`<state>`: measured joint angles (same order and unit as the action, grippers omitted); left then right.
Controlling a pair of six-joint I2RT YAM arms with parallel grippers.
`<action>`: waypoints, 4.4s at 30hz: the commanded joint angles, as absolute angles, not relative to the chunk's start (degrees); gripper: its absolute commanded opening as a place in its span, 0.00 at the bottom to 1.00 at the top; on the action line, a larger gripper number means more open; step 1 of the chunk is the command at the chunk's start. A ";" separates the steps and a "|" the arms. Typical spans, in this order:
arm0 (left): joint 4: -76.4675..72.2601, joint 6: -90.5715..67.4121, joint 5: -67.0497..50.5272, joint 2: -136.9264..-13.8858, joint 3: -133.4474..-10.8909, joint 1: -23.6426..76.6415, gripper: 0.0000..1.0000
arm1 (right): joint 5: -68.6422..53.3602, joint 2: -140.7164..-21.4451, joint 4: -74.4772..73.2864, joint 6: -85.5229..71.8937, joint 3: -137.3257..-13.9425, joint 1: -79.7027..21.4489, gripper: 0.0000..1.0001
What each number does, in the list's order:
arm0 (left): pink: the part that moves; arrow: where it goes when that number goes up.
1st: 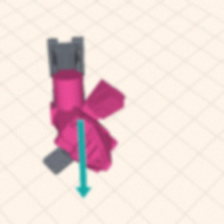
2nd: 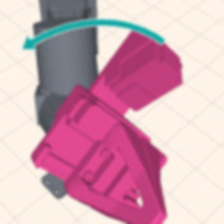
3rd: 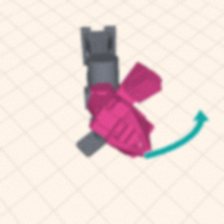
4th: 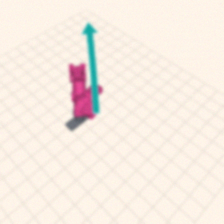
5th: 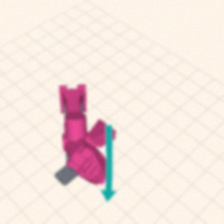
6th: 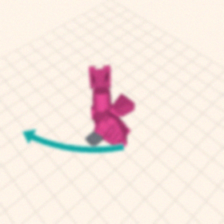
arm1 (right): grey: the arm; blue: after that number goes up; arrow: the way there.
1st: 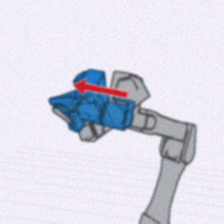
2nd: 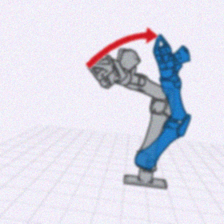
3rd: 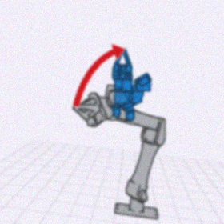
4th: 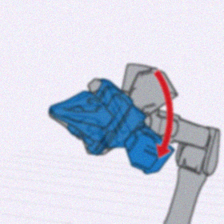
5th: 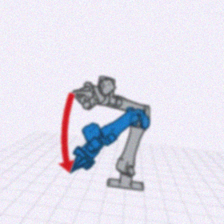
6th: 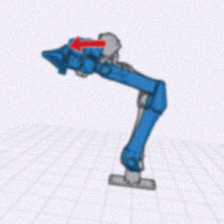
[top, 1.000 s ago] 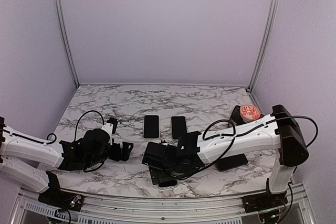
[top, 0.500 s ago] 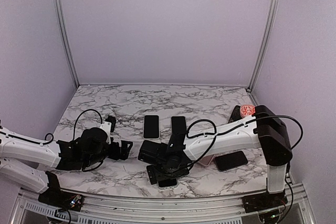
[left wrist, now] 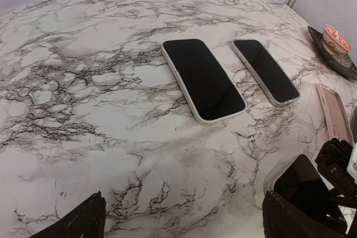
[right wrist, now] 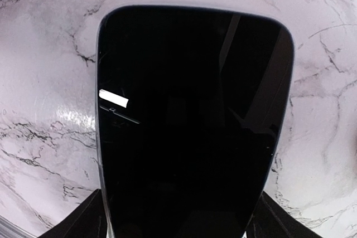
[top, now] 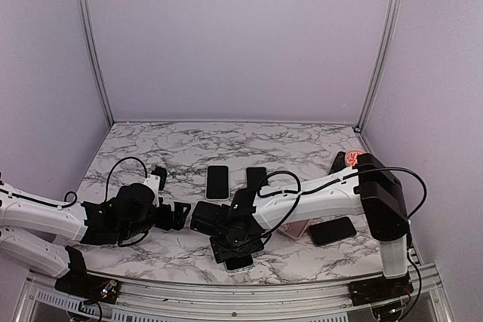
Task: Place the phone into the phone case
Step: Pick up the phone with the phone case at the center of the board, then pass from the right arm to the left, then pass from the left arm to the right
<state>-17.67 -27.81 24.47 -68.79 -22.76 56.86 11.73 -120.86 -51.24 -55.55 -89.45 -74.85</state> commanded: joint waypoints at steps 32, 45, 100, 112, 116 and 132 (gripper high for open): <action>-40.49 -46.97 -1.31 -80.30 -24.46 56.59 0.99 | 21.33 -103.46 -17.54 -50.77 -66.87 -73.21 0.38; -65.68 -64.95 -7.76 -100.63 -24.50 55.19 0.90 | 22.27 -101.52 -8.91 -46.50 -64.09 -73.17 0.36; -38.93 -19.64 -14.10 -64.61 -39.04 61.86 0.00 | -14.11 -64.89 6.81 -2.74 -49.44 -72.35 0.99; -30.25 -19.67 -2.49 -54.67 -40.75 67.57 0.00 | -20.59 -64.84 2.93 2.45 -54.31 -70.75 0.99; -26.82 -16.50 -1.58 -53.97 -43.76 67.68 0.00 | -26.62 -64.05 5.22 0.40 -54.54 -63.68 0.99; -19.86 -6.30 -9.42 -58.80 -55.70 67.59 0.00 | -39.67 -71.00 6.70 1.40 -58.31 -59.02 0.80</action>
<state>-18.09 -9.47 -5.67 -57.10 -51.81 67.46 -37.26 -68.71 5.21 0.36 -56.03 -59.07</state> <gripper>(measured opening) 0.066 0.846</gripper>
